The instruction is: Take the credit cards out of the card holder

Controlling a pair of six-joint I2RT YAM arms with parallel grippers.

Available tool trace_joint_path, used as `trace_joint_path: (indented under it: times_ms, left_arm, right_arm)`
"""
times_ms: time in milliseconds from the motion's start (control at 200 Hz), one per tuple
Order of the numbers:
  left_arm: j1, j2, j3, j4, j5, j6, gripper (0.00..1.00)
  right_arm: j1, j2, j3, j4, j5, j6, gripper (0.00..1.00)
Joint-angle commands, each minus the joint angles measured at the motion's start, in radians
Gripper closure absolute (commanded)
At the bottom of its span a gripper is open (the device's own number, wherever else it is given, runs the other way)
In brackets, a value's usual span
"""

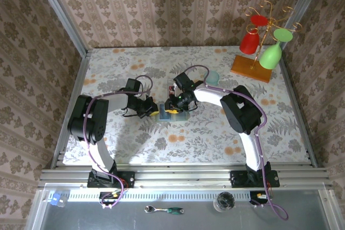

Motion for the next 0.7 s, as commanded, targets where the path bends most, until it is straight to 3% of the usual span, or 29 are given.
trace_joint_path:
  times_ms: [0,435,695]
  left_arm:
    - [0.009,0.025,-0.012,-0.02,-0.001,0.03,0.93]
    - [0.015,0.047,0.006,-0.037,-0.001,0.047,0.94]
    - [0.017,-0.026,0.046,-0.083,-0.001,0.045,0.94]
  right_arm:
    - [0.001,-0.017,0.006,-0.097,0.077,-0.029,0.71]
    - [0.0,-0.038,0.001,-0.075,0.06,-0.031,0.66]
    - [0.0,-0.07,-0.019,-0.002,0.004,-0.009,0.66]
